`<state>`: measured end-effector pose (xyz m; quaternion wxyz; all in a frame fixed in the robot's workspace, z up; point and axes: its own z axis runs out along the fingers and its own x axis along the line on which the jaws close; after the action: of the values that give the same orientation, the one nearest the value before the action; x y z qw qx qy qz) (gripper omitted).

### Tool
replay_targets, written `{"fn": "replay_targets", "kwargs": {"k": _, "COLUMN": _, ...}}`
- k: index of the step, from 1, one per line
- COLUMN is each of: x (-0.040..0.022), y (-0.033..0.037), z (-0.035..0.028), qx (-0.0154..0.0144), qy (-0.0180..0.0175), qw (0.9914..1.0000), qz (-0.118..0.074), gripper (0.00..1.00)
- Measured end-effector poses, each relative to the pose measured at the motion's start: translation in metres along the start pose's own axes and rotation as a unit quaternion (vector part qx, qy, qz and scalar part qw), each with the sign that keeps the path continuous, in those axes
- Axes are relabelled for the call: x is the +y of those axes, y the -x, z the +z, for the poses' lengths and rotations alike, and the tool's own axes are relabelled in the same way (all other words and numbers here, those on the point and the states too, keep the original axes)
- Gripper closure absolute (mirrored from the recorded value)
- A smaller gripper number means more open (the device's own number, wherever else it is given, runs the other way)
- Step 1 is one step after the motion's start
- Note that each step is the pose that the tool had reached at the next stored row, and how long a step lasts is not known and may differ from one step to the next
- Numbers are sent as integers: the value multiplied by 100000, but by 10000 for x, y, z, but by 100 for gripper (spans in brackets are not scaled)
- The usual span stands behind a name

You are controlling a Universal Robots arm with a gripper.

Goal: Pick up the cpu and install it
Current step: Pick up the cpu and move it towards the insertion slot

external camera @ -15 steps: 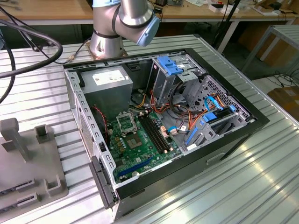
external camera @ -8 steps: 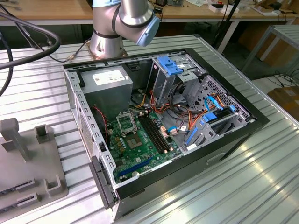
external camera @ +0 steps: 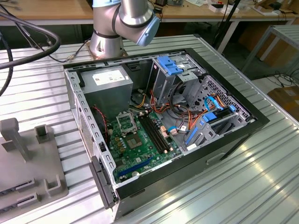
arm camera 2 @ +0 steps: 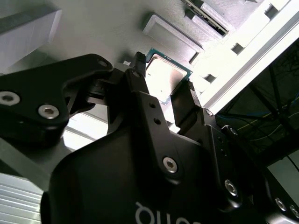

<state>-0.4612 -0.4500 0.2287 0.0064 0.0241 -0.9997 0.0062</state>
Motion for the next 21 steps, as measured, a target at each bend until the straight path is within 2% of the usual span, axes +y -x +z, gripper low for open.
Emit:
{"fn": "replay_targets", "kwargs": {"k": 5, "x": 0, "y": 0, "z": -7, "qx": 4, "qy": -7, "qw": 100000, "qz": -2, "gripper": 53}}
{"fn": "replay_targets", "kwargs": {"k": 10, "x": -1, "y": -1, "z": -73, "qx": 7, "qy": -1, "qw": 100000, "qz": 0, "gripper": 53}}
{"fn": "replay_targets", "kwargs": {"k": 17, "x": -3, "y": -3, "z": -237, "qx": 43, "qy": 2, "qw": 100000, "qz": -1, "gripper": 53}}
{"fn": "replay_targets", "kwargs": {"k": 21, "x": -4, "y": -5, "z": -366, "qx": 47, "qy": 3, "qw": 100000, "qz": -1, "gripper": 53}}
